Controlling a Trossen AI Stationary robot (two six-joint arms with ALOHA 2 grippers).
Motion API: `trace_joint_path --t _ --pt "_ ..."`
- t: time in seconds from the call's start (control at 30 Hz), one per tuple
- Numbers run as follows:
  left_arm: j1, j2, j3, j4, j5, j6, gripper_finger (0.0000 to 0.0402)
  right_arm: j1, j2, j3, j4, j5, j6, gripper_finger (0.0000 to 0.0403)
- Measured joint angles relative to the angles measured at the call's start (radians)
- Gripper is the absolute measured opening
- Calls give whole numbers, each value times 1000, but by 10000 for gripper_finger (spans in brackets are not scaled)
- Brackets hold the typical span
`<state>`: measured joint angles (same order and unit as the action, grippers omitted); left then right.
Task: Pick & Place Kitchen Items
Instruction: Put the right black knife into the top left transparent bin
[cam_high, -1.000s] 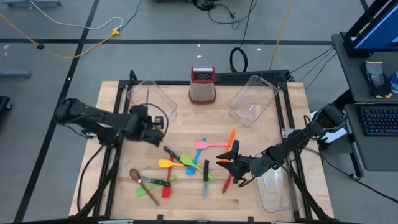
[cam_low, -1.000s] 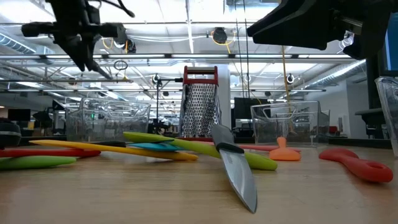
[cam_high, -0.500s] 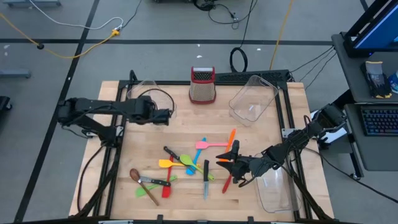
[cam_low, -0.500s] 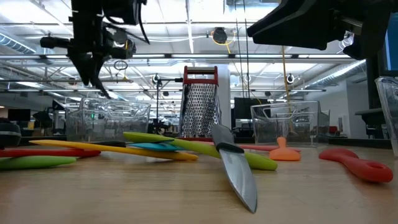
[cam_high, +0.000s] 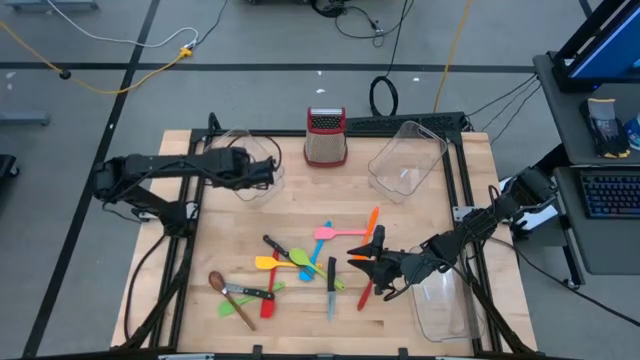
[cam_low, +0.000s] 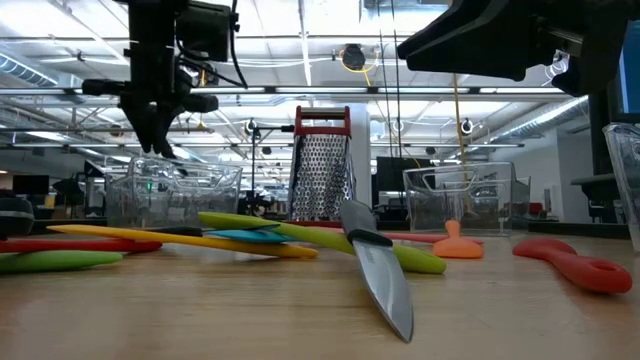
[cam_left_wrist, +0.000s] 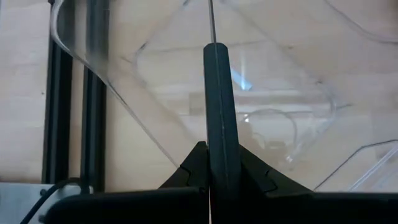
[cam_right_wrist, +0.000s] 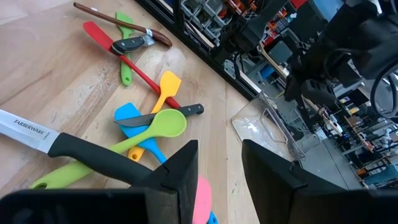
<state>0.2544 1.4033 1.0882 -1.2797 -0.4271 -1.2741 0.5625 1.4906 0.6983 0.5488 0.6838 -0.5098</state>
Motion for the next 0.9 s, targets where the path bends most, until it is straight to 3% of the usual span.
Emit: trace_joint_path --t 0.23,0.53,0.9 --pt "7 37 -14 33 11 18 29 0 0 0 0 0 0 116" --pt "22 53 -151 169 23 24 29 0 0 0 0 0 0 116" --pt "33 51 -229 317 18 73 29 0 0 0 0 0 0 116"
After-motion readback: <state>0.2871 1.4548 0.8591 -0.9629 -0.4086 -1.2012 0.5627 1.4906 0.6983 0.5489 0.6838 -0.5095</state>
